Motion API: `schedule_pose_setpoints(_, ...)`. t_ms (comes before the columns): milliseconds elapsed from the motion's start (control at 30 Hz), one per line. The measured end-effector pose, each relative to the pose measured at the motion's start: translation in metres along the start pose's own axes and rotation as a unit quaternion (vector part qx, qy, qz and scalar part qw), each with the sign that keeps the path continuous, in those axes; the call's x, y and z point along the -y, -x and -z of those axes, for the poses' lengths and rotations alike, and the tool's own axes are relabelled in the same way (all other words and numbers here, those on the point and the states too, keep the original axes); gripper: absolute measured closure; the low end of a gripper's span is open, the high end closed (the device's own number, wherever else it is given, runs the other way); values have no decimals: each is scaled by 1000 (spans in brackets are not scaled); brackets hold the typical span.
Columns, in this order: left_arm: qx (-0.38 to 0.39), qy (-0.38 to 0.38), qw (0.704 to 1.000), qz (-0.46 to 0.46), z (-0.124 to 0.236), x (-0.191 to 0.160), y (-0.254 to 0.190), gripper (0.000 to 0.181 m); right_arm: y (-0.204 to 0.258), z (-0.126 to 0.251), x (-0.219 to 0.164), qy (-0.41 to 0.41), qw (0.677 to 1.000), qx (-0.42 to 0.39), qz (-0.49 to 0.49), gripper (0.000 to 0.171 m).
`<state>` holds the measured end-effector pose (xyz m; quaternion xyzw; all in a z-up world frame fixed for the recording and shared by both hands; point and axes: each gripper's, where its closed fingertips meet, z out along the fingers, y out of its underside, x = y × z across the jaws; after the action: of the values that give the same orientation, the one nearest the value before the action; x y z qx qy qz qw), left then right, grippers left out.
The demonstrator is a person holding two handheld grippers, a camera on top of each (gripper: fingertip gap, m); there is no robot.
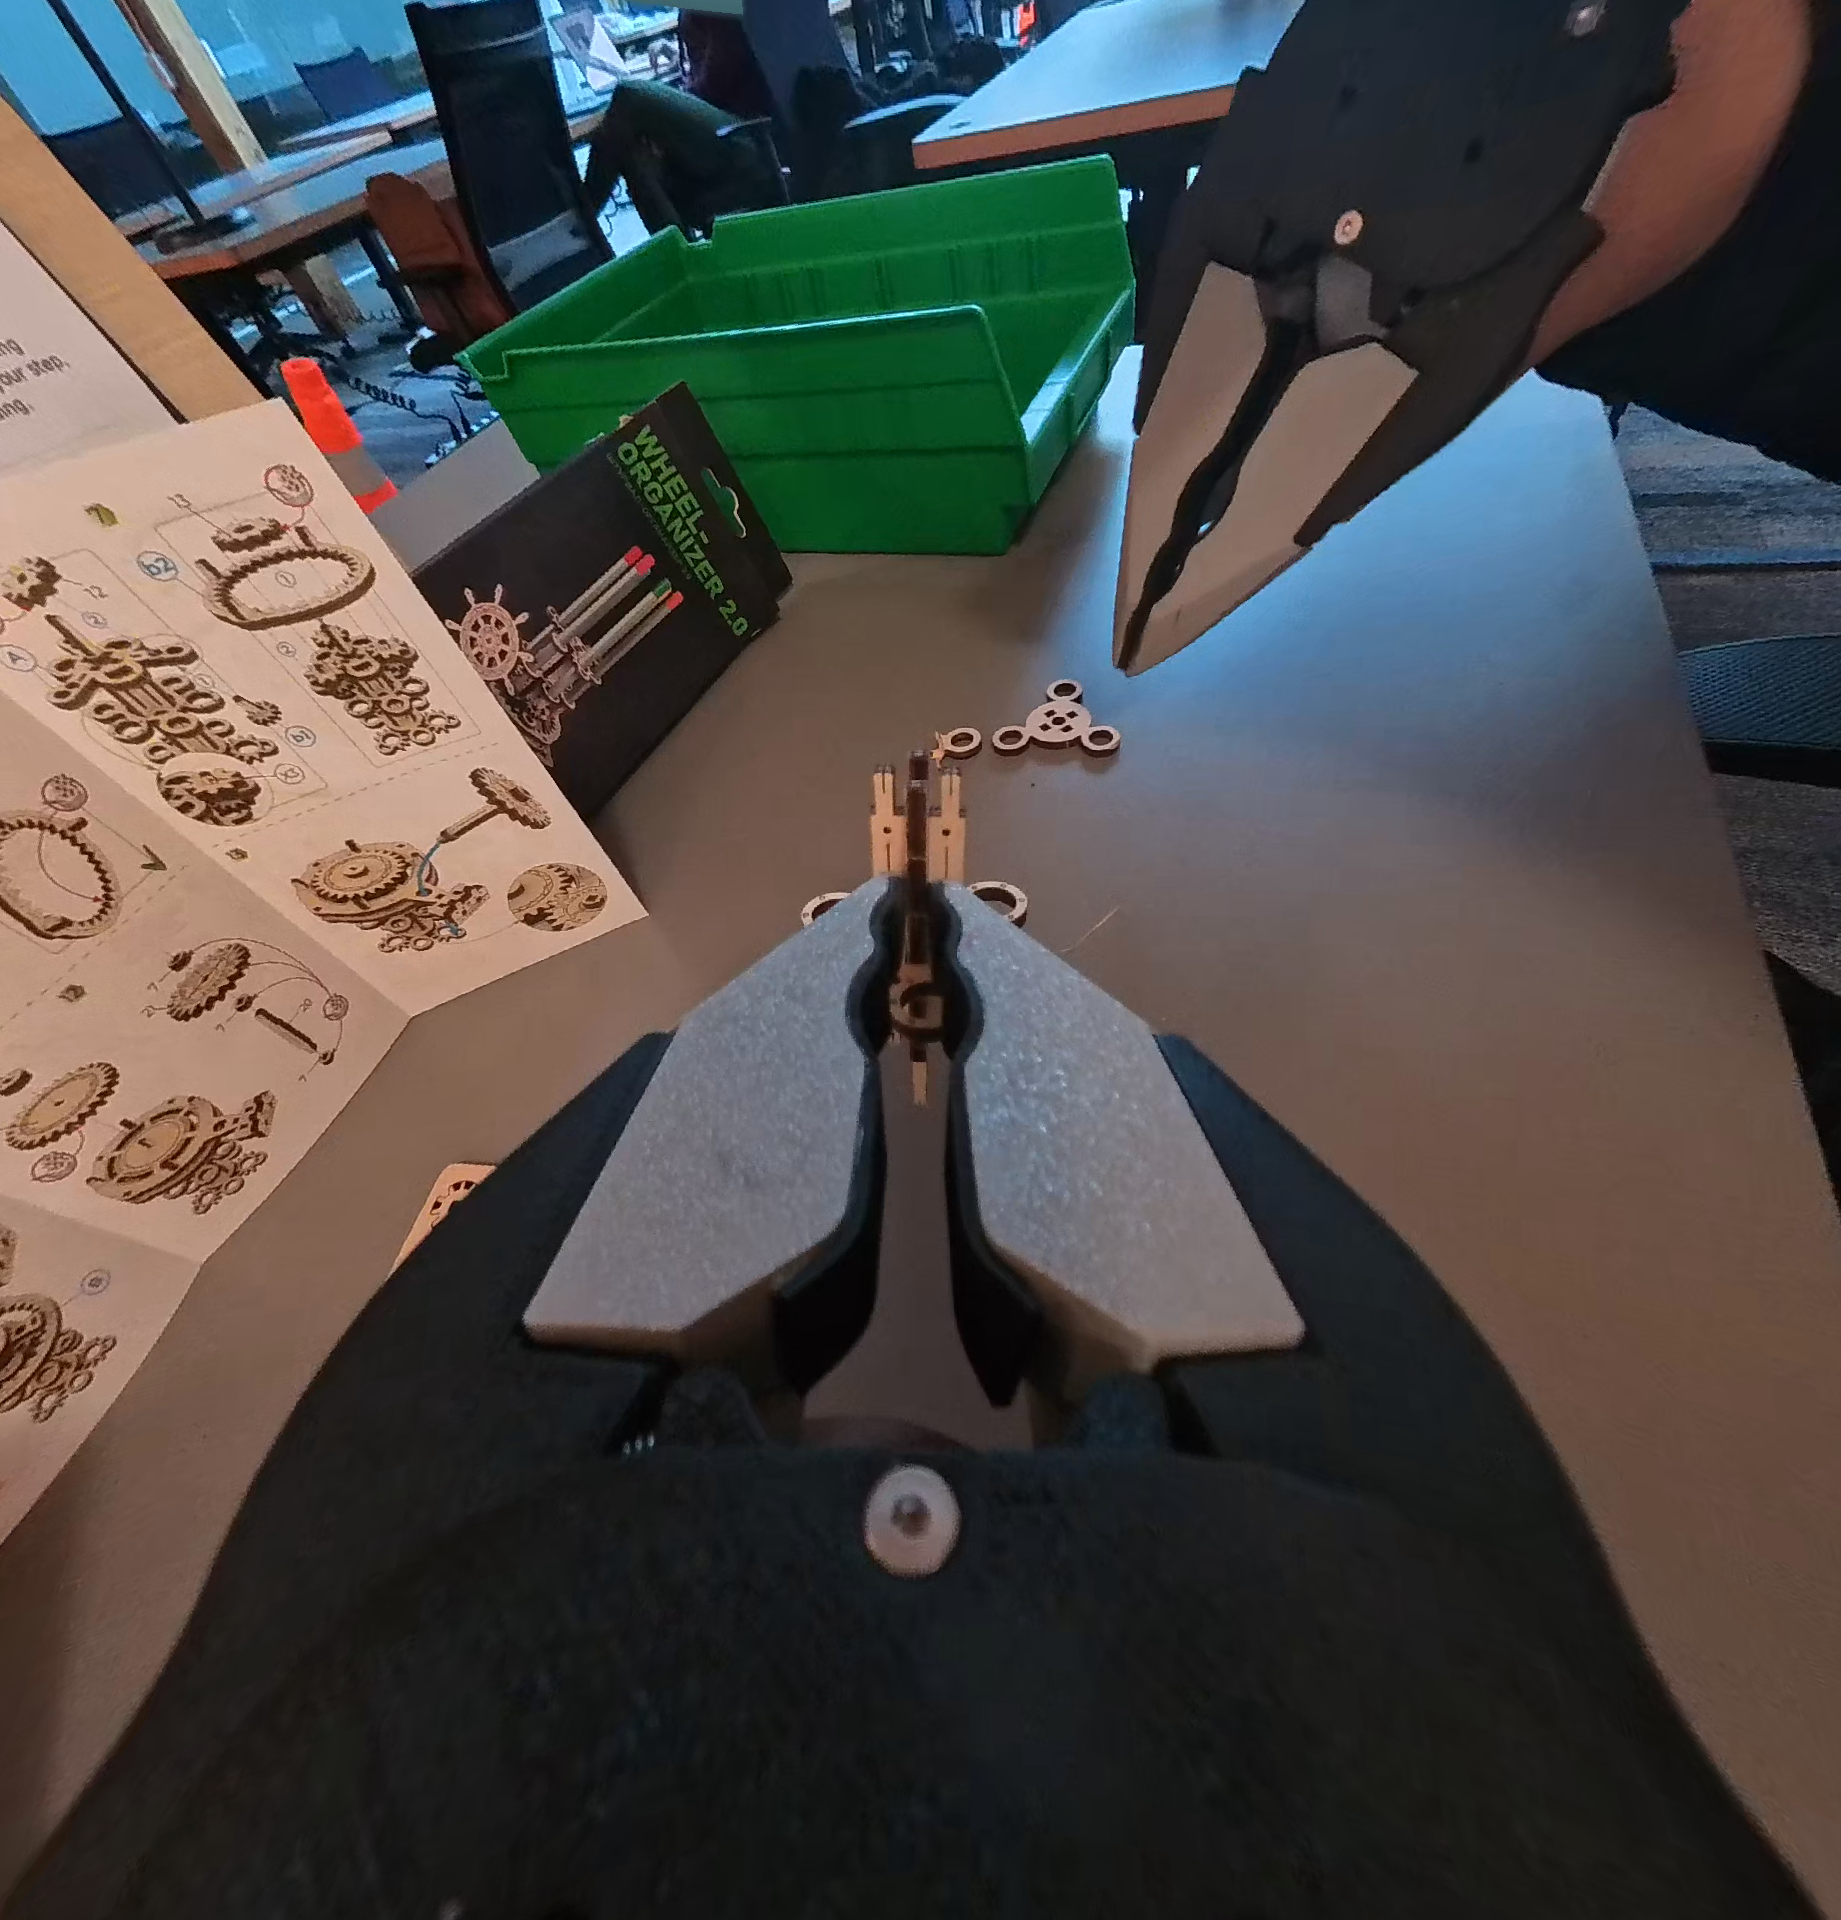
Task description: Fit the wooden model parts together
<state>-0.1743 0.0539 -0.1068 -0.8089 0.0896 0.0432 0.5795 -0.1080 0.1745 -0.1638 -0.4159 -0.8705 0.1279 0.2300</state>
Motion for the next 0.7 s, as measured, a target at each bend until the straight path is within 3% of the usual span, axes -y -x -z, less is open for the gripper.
schedule_pose_setpoints(33, 0, 0, 1000, 0, 0, 0, 0, 181, -2, 0, -1, -2, 1000, 0, -6, 171)
schedule_pose_setpoints(167, 0, 2, 1000, 0, -1, -1, 0, 181, -7, 0, -5, -20, 999, 5, -39, 169)
schedule_pose_setpoints(467, 0, 1, 1000, 0, 0, 0, 0, 181, -7, -14, -10, -82, 981, 60, -165, 141)
schedule_pose_setpoints(700, -1, 4, 1000, -2, -1, -1, -1, 181, -9, -30, -10, -96, 972, -25, -214, 125)
